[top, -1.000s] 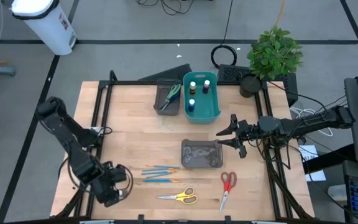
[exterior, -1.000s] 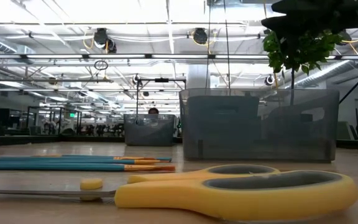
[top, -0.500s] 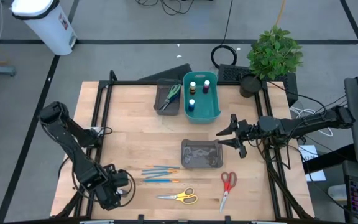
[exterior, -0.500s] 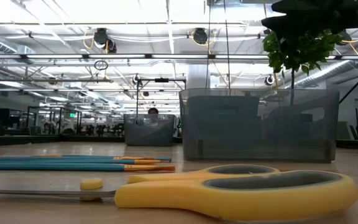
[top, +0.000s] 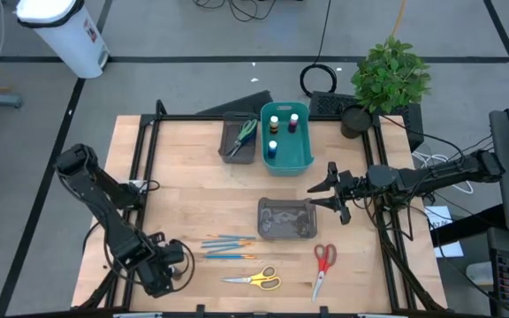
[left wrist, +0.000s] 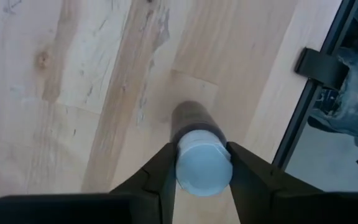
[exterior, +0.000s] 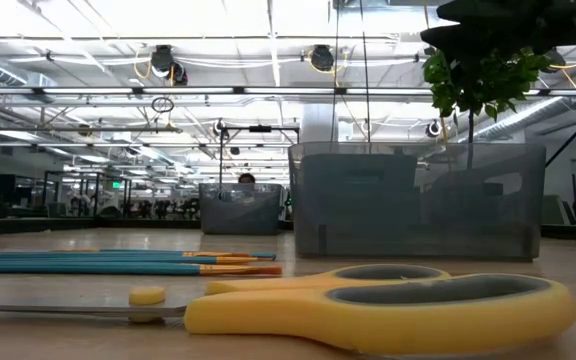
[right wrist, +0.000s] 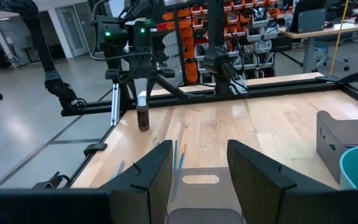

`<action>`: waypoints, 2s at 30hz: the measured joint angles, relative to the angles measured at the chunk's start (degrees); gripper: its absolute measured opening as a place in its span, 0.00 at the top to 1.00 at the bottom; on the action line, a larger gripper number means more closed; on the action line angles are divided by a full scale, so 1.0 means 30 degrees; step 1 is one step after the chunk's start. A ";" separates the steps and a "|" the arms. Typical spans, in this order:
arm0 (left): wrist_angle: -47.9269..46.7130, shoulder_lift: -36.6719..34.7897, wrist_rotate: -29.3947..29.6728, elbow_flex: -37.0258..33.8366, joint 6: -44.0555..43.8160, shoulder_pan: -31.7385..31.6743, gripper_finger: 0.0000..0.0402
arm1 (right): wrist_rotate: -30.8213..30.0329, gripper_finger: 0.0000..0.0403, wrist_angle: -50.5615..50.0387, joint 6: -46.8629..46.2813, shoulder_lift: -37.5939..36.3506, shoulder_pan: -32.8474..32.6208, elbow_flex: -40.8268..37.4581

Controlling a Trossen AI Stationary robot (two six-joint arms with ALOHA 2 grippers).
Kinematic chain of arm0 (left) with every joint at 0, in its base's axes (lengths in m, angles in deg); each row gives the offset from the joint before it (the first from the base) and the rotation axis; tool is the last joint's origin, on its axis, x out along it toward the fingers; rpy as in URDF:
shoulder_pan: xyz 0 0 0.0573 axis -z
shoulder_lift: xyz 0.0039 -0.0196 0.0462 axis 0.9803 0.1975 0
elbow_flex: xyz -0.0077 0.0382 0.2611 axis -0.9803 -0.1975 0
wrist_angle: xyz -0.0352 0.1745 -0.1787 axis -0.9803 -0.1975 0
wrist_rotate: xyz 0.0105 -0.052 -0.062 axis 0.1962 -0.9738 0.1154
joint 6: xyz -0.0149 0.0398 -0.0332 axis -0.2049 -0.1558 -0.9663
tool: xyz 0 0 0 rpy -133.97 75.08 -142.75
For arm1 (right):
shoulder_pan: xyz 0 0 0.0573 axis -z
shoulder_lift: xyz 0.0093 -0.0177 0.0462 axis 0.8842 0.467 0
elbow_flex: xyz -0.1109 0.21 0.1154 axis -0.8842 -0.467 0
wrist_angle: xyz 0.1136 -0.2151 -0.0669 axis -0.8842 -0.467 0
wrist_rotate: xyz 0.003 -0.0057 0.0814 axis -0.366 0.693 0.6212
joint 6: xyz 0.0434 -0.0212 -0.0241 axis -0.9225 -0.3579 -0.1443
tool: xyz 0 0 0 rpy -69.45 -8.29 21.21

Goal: Pick & Place Paint Supplies
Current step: Put the brown paint bottle into the green bin

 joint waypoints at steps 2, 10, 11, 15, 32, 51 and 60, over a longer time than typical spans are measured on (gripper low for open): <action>-0.0084 -0.0203 0.0011 -0.0002 0.0227 -0.0462 0.70 | 0.0000 0.64 0.0064 0.0000 0.0000 -0.0004 0.0000; -0.0906 -0.1492 0.1630 0.1813 0.5248 -0.4306 0.70 | 0.0000 0.64 0.0709 0.0000 0.0007 -0.0004 0.0000; -0.1098 -0.1552 0.1932 0.2328 0.6361 -0.4955 0.70 | 0.0000 0.64 0.0855 0.0026 0.0014 -0.0004 0.0000; -0.1440 -0.1446 0.2445 0.4322 1.1644 -0.7789 0.70 | -0.0097 0.64 0.1666 0.0134 0.0187 -0.0004 0.0007; 0.2904 -0.0768 0.2091 0.5849 2.3304 -1.5118 0.70 | -0.2044 0.54 0.9853 0.1647 0.7608 -0.0018 0.0334; 0.4198 0.0482 0.1841 0.5841 2.4161 -1.5152 0.70 | -0.2557 0.32 0.6146 0.3071 1.8446 0.0480 0.8830; 0.4675 0.0476 0.1911 0.5841 2.4188 -1.5152 0.70 | -0.2570 0.60 0.5174 0.3070 1.8031 0.0623 0.8859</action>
